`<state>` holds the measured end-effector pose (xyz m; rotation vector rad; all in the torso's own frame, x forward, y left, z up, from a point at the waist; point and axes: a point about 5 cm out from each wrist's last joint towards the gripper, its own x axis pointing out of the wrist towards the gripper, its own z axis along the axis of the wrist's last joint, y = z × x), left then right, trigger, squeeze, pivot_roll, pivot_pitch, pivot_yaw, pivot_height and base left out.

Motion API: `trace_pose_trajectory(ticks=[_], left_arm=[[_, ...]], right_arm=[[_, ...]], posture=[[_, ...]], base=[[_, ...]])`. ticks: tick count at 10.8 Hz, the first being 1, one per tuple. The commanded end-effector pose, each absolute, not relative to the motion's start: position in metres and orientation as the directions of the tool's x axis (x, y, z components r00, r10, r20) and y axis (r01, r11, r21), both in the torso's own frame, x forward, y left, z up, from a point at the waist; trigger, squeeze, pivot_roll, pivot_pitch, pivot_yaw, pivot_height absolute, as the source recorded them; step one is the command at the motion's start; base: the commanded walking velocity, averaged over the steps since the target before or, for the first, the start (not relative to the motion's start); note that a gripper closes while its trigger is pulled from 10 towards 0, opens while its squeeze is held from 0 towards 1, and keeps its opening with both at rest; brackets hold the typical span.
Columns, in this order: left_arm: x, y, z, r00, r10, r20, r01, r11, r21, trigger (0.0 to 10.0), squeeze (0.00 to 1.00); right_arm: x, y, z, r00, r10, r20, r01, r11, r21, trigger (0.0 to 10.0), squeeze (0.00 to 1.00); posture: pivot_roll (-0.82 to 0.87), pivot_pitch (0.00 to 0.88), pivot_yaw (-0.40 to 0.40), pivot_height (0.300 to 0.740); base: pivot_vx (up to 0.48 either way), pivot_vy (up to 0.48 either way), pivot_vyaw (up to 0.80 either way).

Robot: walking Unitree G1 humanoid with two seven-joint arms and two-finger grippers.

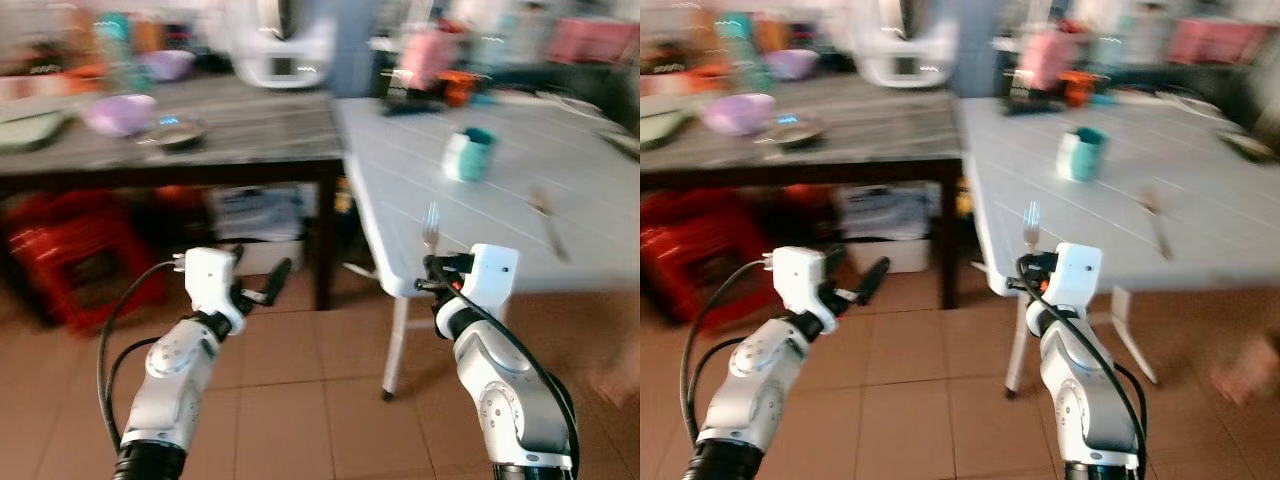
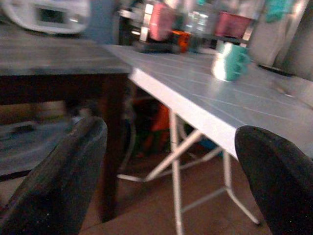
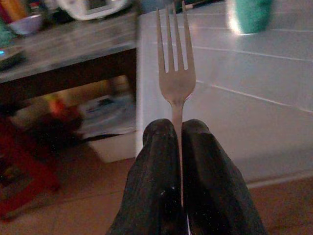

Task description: Setting the table

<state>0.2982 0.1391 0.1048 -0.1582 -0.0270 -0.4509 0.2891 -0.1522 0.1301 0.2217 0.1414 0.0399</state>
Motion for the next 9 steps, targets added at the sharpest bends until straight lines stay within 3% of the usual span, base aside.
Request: trace_pose_trajectory(ticks=[1, 3, 9], left_arm=[[0.2994, 0.1278, 0.1093, 0.88, -0.468, 0.076, 0.474, 0.871, -0.131, 10.0, 0.0], [0.2995, 0.127, 0.1094, 0.88, -0.469, 0.076, 0.476, 0.87, -0.131, 10.0, 0.0], [0.2994, 0.1257, 0.1083, 0.882, -0.465, 0.074, 0.47, 0.872, -0.137, 10.0, 0.0]], right_arm=[[0.2888, -0.1614, 0.1309, 0.991, 0.021, -0.128, 0.007, 0.977, 0.214, 10.0, 0.0], [0.2888, -0.1622, 0.1309, 0.992, 0.017, -0.127, 0.011, 0.976, 0.217, 10.0, 0.0], [0.2883, -0.1621, 0.1315, 0.992, 0.03, -0.119, -0.006, 0.98, 0.198, 10.0, 0.0]], posture=[[-0.02, 0.0, 0.002, 0.74], [-0.02, 0.0, -0.002, 0.74], [-0.02, 0.0, -0.005, 0.74]], base=[[0.0, 0.435, -0.56], [0.0, 0.441, -0.48], [0.0, 0.461, 0.0]])
